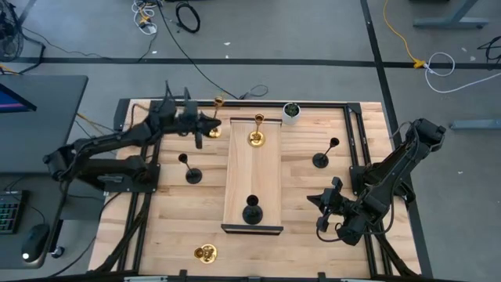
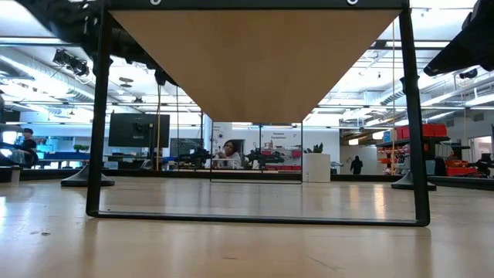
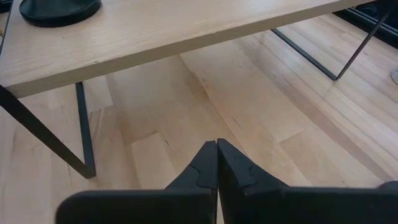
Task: Pick & Place candle stick holders
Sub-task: Put the top golden candle holder aligned with the golden candle holder on the shelf
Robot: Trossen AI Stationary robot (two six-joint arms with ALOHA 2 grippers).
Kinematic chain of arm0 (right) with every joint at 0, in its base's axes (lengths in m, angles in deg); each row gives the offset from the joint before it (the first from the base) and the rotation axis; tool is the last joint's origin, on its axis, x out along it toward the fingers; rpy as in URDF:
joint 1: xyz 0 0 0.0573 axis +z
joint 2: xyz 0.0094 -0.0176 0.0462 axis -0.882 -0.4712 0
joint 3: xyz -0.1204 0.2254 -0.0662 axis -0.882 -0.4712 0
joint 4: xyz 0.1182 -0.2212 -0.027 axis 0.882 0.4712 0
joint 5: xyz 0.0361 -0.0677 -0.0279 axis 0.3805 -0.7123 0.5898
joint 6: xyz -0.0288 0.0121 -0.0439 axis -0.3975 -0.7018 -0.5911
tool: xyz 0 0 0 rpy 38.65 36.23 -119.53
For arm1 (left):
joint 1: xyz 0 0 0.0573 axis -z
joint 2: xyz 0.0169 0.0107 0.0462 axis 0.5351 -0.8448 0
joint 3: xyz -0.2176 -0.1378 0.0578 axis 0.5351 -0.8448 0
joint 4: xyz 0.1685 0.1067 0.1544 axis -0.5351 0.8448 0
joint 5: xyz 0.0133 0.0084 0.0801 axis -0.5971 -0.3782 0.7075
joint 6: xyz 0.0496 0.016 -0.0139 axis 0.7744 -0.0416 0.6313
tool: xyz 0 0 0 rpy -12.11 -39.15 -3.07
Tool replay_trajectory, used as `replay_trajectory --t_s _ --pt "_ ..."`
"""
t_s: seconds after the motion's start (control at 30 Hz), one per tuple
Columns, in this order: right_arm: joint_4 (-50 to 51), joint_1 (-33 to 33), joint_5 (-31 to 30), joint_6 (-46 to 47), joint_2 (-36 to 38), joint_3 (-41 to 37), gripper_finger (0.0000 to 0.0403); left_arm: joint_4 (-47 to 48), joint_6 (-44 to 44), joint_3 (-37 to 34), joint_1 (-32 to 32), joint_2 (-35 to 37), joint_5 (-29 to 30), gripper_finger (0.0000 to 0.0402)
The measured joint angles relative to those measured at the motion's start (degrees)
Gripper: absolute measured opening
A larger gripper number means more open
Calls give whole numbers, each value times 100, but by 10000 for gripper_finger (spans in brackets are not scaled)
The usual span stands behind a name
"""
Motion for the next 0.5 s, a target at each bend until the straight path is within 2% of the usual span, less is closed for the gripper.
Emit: replay_trajectory --t_s 0.1,0.27,0.5 --pt "0 0 -104 -13 0 0 0 -1451 -8 -542 153 -112 63 9" --pt "-19 -2 -148 -71 0 0 0 -2863 28 -1105 365 -237 212 9" --pt "-55 -25 -297 -79 0 0 0 -3136 454 -1051 818 -770 843 9"
